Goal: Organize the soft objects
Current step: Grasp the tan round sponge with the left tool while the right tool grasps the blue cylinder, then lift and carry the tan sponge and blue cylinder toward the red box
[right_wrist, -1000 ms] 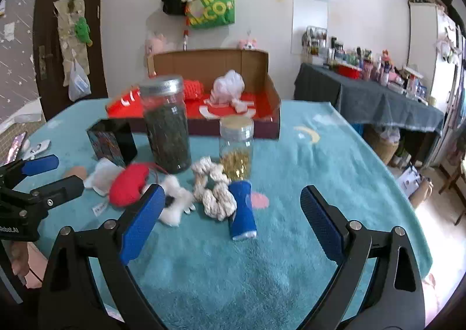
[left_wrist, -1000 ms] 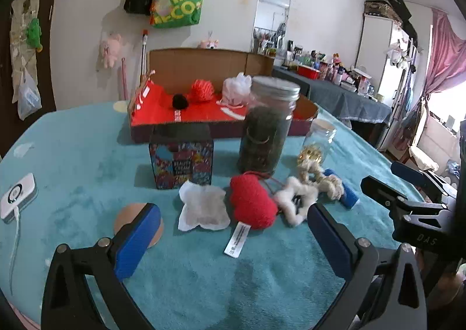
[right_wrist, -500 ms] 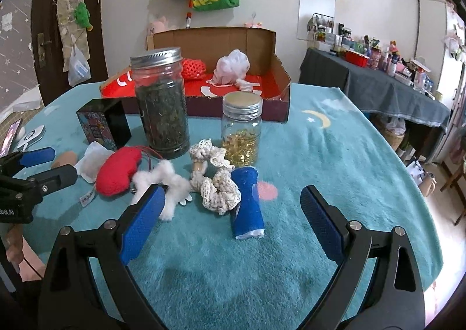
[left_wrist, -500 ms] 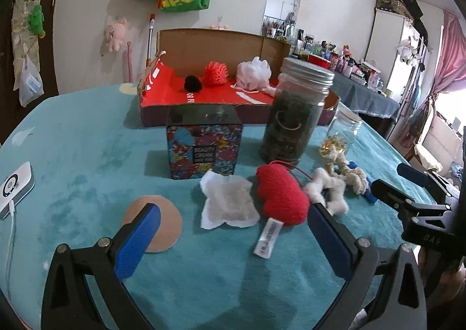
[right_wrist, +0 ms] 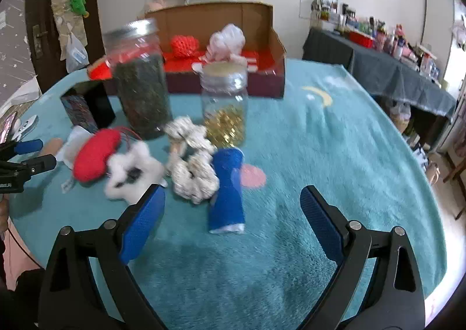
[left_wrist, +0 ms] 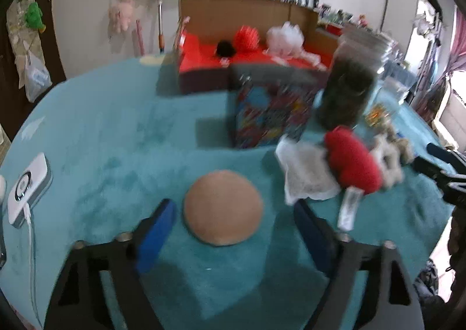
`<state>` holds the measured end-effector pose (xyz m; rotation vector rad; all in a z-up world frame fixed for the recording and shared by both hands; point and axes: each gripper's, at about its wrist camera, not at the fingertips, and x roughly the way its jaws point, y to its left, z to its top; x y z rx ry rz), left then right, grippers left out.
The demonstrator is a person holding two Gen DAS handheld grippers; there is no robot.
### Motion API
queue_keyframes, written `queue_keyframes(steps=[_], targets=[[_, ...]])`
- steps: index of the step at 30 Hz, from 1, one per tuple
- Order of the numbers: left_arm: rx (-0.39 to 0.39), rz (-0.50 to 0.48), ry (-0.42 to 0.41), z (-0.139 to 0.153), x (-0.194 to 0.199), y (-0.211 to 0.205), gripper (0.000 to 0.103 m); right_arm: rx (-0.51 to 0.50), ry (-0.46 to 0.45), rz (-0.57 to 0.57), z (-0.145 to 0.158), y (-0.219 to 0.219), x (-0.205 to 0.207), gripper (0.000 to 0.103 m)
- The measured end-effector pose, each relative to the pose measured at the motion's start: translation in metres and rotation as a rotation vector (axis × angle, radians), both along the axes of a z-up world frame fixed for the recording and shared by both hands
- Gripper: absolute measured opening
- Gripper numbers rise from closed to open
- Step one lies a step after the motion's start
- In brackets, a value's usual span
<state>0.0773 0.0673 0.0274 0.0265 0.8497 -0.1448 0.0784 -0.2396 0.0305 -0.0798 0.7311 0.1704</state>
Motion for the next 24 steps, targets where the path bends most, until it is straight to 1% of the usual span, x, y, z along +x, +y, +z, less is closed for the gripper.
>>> queue_keyframes(steps=[1,2,3,4,5,6,7,10,14,17,20,24], targets=[[0.004,-0.003,-0.019,0.001,-0.001,0.000,0.074,0.008,0.012,0.004,-0.003,-0.002,0.002,0.087],[0.012,-0.007,-0.026,0.001,-0.002,0.000,0.066,0.016,0.022,0.014,-0.006,-0.003,0.003,0.078],[0.024,-0.011,-0.037,0.002,-0.004,-0.001,0.054,0.024,0.036,0.024,-0.008,-0.003,0.004,0.053],[0.022,-0.016,-0.044,0.003,-0.005,0.000,0.048,0.032,0.058,0.035,-0.012,-0.003,0.006,0.038],[0.012,-0.021,-0.045,0.004,-0.005,0.001,0.042,0.029,0.054,0.037,-0.013,-0.003,0.006,0.037],[0.003,-0.021,-0.045,0.004,-0.006,0.003,0.032,0.031,0.038,0.045,-0.012,-0.004,0.004,0.024],[0.003,-0.014,-0.050,0.006,-0.007,0.005,0.027,0.040,0.034,0.053,-0.011,-0.004,0.003,0.022],[0.002,-0.016,-0.078,0.015,-0.013,0.005,0.023,0.073,0.002,0.029,-0.006,-0.011,0.000,0.021],[-0.004,-0.046,-0.127,0.033,-0.021,-0.003,0.023,0.092,-0.022,0.015,0.004,-0.017,-0.002,0.021],[-0.013,-0.090,-0.155,0.042,-0.025,-0.014,0.023,0.075,-0.043,0.007,0.011,-0.017,-0.003,0.021],[-0.024,-0.118,-0.161,0.046,-0.025,-0.023,0.023,0.072,-0.045,0.000,0.014,-0.022,-0.003,0.021],[-0.047,-0.145,-0.158,0.049,-0.020,-0.032,0.023,0.074,-0.077,-0.015,0.023,-0.028,-0.009,0.021]])
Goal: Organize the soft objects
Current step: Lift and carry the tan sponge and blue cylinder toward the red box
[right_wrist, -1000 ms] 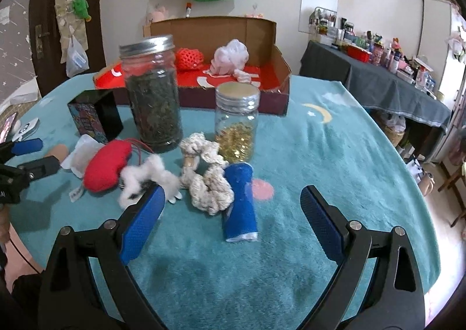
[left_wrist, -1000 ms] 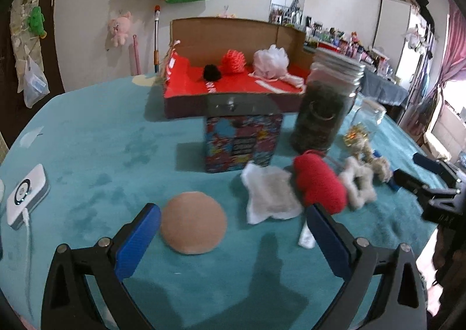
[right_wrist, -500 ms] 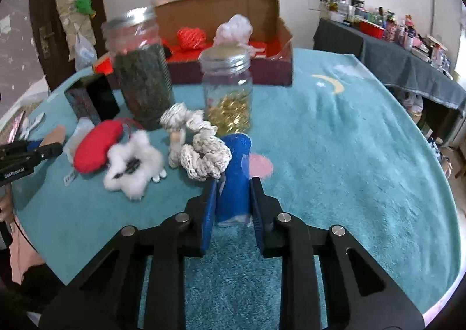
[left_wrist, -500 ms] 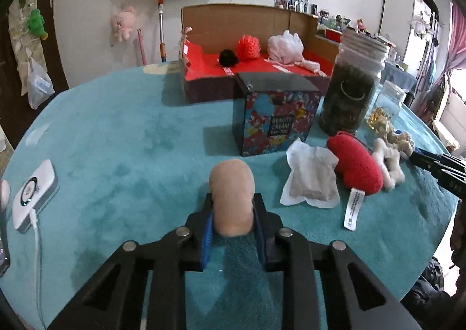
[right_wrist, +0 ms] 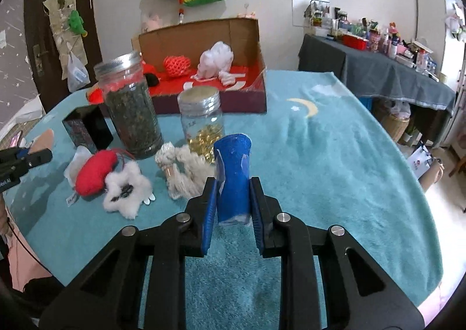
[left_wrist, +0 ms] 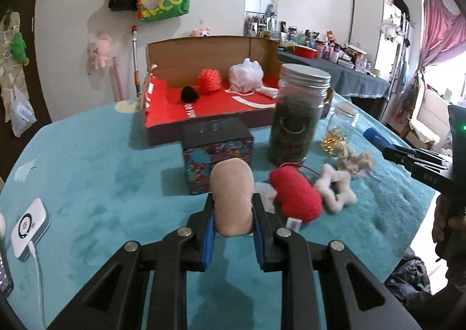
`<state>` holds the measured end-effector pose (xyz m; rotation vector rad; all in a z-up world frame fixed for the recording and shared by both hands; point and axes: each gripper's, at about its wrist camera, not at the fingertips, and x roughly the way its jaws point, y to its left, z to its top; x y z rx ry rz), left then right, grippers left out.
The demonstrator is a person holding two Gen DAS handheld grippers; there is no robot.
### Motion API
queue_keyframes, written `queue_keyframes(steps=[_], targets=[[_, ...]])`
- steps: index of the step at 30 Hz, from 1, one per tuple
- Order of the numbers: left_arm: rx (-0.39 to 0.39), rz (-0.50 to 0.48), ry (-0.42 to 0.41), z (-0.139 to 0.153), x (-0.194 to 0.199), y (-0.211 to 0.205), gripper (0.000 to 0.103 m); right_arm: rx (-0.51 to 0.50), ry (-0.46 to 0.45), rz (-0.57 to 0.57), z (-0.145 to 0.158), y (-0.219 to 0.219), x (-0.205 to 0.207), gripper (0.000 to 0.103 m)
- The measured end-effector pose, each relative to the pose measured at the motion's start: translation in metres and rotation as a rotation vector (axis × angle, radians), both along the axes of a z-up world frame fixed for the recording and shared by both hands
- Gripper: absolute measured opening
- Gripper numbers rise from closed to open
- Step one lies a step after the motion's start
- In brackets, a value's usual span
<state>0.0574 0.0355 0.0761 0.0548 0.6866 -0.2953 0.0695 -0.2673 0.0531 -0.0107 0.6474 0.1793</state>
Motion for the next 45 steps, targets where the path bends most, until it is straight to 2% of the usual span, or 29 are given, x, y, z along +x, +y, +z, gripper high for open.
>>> queue_keyframes(steps=[2,6,11,15,30,40,45], targets=[[-0.015,-0.029,0.005,0.000,0.002,-0.007,0.023,0.011,-0.018,0.000,0.007,-0.002,-0.003,0.021],[-0.044,-0.115,0.025,-0.004,0.005,-0.033,0.023,0.074,-0.016,0.085,0.015,0.011,-0.005,0.021],[-0.063,-0.187,0.059,-0.017,0.013,-0.059,0.023,0.068,0.007,0.188,0.006,0.050,-0.004,0.021],[-0.067,-0.201,0.056,-0.017,0.017,-0.067,0.023,0.073,0.022,0.222,-0.001,0.061,-0.001,0.021],[-0.078,-0.187,0.055,-0.014,0.020,-0.063,0.023,0.074,0.032,0.233,-0.001,0.064,0.001,0.021],[-0.126,-0.109,0.067,-0.010,0.022,-0.028,0.023,0.088,0.036,0.170,-0.002,0.038,0.003,0.021],[-0.119,-0.051,0.074,-0.013,0.023,-0.005,0.023,0.074,0.026,0.119,-0.001,0.021,0.002,0.021]])
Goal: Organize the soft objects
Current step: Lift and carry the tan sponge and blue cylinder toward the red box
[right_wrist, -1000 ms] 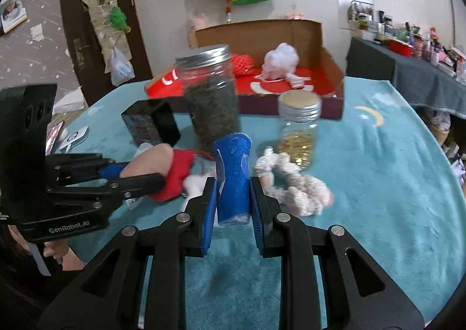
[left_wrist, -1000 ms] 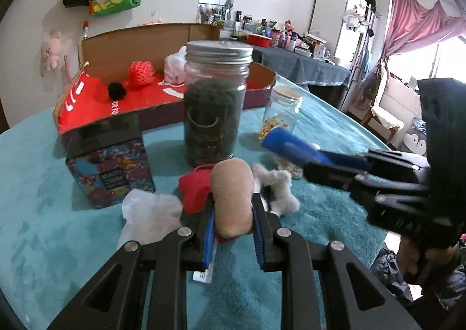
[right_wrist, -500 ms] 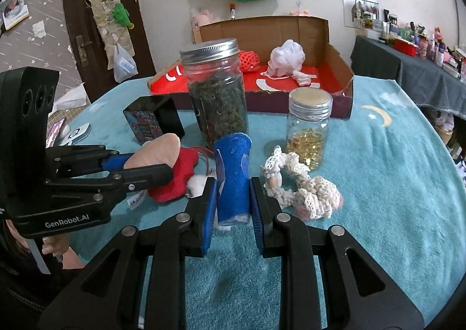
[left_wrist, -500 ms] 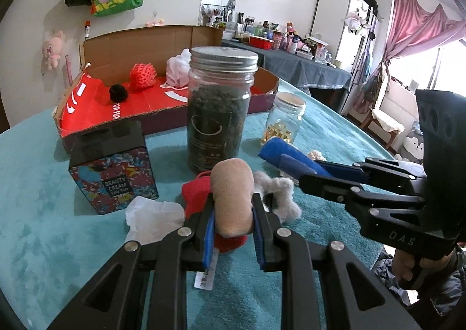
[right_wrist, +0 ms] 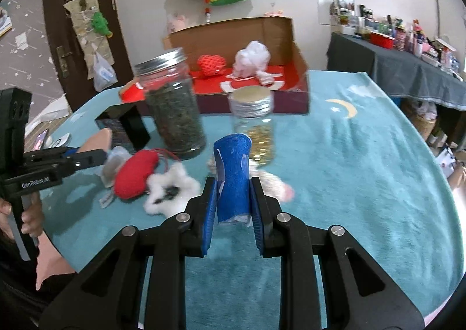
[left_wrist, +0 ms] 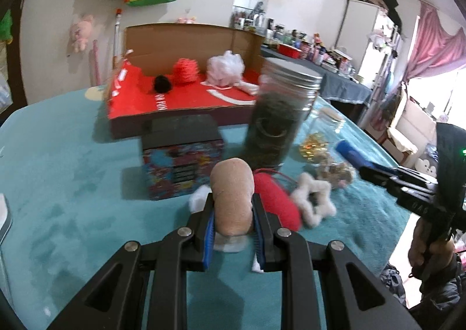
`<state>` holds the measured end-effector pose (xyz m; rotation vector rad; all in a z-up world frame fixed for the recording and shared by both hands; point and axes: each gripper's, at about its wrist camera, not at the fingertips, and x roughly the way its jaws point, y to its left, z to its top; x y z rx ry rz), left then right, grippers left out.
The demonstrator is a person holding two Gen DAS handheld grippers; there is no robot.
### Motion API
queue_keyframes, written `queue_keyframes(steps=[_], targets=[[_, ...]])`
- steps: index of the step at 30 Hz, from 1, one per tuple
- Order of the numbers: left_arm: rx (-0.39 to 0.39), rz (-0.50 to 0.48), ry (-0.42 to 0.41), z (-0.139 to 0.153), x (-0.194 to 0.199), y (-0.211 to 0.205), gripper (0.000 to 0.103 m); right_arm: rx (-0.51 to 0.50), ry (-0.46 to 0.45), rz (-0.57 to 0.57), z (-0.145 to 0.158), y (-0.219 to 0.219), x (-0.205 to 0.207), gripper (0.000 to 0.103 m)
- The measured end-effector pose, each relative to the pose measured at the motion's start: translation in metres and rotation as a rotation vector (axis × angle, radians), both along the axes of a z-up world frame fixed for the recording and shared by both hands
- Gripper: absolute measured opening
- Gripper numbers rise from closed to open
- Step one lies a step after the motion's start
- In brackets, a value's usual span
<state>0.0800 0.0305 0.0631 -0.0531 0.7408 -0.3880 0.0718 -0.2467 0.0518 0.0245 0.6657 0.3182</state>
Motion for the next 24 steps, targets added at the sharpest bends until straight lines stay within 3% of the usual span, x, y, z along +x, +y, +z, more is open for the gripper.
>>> queue_keyframes(steps=[13,24], targets=[[0.065,0.123,0.022,-0.009,0.007,0.055,0.023,0.011,0.043,-0.068,-0.004,-0.035,0.018,0.021],[0.183,0.051,0.037,-0.014,0.047,0.067,0.023,-0.004,0.091,-0.030,-0.006,-0.048,0.053,0.021]])
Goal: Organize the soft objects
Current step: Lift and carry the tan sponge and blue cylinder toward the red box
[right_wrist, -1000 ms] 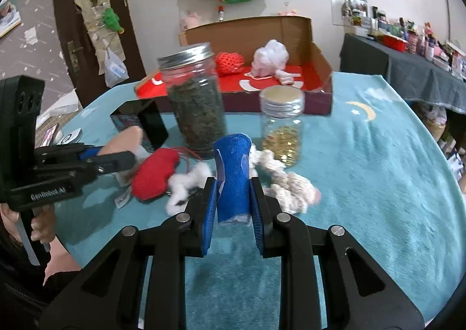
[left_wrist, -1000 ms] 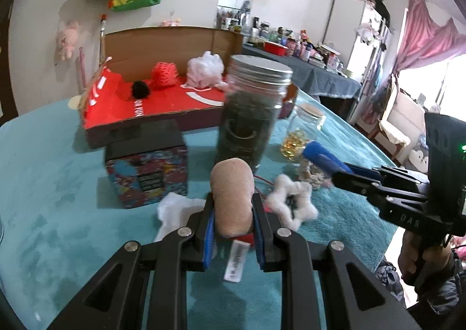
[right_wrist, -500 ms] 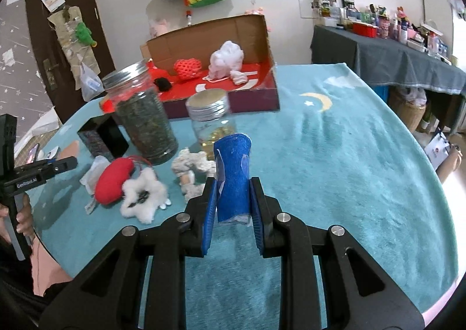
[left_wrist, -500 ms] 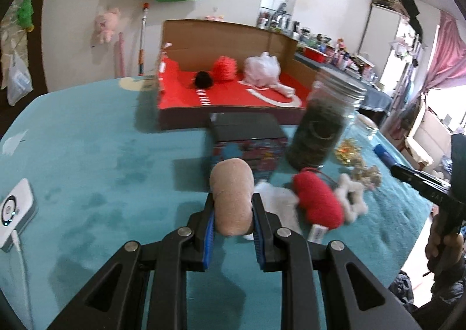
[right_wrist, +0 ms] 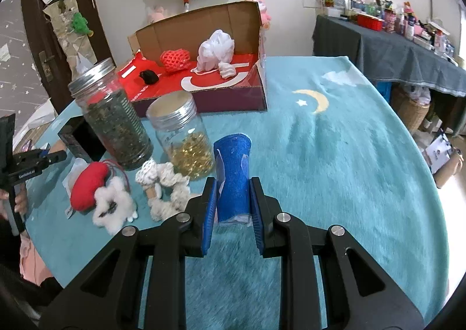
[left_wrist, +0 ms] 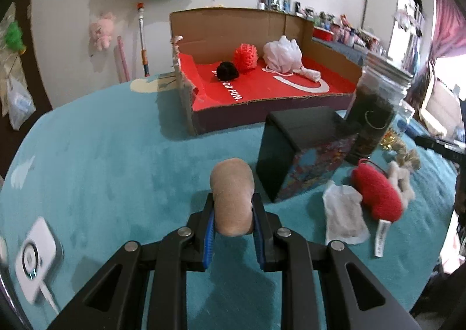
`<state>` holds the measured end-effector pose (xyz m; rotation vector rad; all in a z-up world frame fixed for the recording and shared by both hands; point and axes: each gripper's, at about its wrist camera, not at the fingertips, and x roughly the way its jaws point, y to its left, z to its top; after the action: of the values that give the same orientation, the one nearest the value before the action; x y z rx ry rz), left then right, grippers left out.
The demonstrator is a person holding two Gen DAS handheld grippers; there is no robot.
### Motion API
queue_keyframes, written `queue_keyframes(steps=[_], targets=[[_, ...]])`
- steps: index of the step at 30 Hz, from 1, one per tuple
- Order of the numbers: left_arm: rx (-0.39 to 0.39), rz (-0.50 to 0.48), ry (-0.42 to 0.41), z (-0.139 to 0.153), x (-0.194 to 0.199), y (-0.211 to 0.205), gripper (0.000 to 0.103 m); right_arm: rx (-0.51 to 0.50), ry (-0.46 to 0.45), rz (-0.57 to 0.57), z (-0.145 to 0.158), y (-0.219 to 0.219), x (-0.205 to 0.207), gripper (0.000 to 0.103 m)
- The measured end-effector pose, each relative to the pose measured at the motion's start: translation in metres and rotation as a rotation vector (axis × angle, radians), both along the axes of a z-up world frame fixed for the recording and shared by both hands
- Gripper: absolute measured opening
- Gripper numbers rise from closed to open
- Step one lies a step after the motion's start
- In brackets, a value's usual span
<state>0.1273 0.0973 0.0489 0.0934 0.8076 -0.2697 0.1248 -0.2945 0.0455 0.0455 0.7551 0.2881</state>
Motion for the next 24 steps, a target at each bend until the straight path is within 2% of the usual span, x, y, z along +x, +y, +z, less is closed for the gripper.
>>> queue_keyframes(steps=[5,16,24], targets=[[0.002,-0.048,0.021,0.002,0.021,-0.001,0.023,0.033,0.030,0.041,0.002,-0.005,0.022,0.021],[0.009,-0.105,0.042,0.009,0.054,0.006,0.023,-0.007,0.031,0.122,0.011,0.003,0.059,0.021],[0.012,-0.158,0.022,0.033,0.068,0.005,0.023,-0.001,0.051,0.183,0.023,0.003,0.081,0.021]])
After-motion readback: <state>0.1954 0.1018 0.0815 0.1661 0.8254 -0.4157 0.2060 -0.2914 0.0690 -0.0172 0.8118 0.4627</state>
